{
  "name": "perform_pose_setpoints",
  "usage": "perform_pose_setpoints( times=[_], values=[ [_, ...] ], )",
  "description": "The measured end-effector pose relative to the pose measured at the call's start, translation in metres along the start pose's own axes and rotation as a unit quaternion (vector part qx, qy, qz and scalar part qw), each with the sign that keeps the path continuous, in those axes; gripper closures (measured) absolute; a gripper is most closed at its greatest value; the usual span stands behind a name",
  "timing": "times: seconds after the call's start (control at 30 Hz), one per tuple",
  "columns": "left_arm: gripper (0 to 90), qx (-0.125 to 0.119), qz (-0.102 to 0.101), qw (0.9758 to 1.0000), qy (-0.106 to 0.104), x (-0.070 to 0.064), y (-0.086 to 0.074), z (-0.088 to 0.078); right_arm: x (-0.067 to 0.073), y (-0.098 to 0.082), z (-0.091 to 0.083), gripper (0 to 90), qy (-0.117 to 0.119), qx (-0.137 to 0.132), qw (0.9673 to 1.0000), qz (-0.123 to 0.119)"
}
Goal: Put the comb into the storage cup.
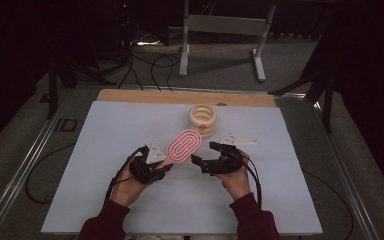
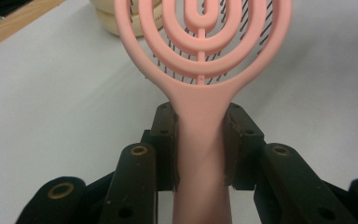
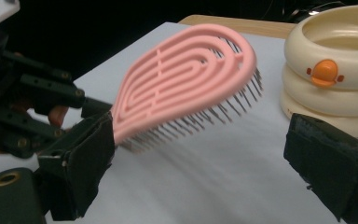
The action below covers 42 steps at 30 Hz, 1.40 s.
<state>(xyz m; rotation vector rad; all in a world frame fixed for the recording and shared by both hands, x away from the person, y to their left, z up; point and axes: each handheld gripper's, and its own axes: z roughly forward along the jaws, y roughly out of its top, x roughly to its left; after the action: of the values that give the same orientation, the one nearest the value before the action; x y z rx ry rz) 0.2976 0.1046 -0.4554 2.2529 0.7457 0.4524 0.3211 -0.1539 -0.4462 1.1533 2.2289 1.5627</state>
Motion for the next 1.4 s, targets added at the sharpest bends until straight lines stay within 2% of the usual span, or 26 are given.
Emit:
perform_pose_setpoints(
  times=[0.13,0.27,0.47,0.57,0.63,0.77,0.83,0.87,0.93,1.1,1.13,1.3,1.4],
  values=[
    [69.6,-0.006,0.004,1.0,-0.003,-0.004,0.002,0.0,-0.001,0.004,0.004,8.5,0.0,0.001,0.9999,0.017],
    [69.6,-0.015,0.006,0.9998,-0.007,-0.008,0.004,-0.001,0.0,0.005,0.006,8.5,-0.001,0.002,0.9997,0.023],
    [69.6,-0.031,0.008,0.9995,-0.009,-0.01,0.005,-0.003,-0.001,0.007,0.012,11.0,0.02,0.007,0.9981,0.058],
    [69.6,-0.04,0.009,0.9991,-0.012,-0.011,0.006,-0.004,-0.001,0.008,0.014,15.2,0.037,0.009,0.9964,0.076],
    [69.6,-0.043,0.009,0.999,-0.009,-0.012,0.007,-0.004,0.0,0.01,0.015,20.4,0.042,0.013,0.9954,0.085],
    [69.6,-0.048,0.009,0.9988,-0.008,-0.013,0.007,-0.004,-0.001,0.011,0.019,35.1,0.069,0.014,0.9916,0.109],
    [69.6,-0.048,0.009,0.9988,-0.009,-0.013,0.007,-0.004,0.0,0.012,0.019,38.2,0.071,0.012,0.9909,0.114],
    [69.6,-0.049,0.01,0.9987,-0.008,-0.014,0.007,-0.004,0.0,0.013,0.021,41.8,0.073,0.013,0.9896,0.124],
    [69.6,-0.051,0.007,0.9986,-0.009,-0.014,0.007,-0.004,0.001,0.013,0.021,43.5,0.073,0.012,0.9885,0.132],
    [69.7,-0.05,0.009,0.9987,-0.008,-0.014,0.007,-0.002,0.001,0.014,0.02,53.1,0.093,0.01,0.9856,0.141],
    [69.7,-0.051,0.01,0.9986,-0.006,-0.015,0.007,-0.002,0.002,0.015,0.02,54.4,0.097,0.012,0.9841,0.148],
    [69.7,-0.048,0.012,0.9988,-0.003,-0.016,0.007,-0.001,0.003,0.017,0.02,57.5,0.098,0.018,0.9833,0.152],
    [69.7,-0.047,0.012,0.9988,-0.003,-0.016,0.007,-0.001,0.003,0.016,0.02,59.2,0.106,0.019,0.9817,0.157]
  ],
)
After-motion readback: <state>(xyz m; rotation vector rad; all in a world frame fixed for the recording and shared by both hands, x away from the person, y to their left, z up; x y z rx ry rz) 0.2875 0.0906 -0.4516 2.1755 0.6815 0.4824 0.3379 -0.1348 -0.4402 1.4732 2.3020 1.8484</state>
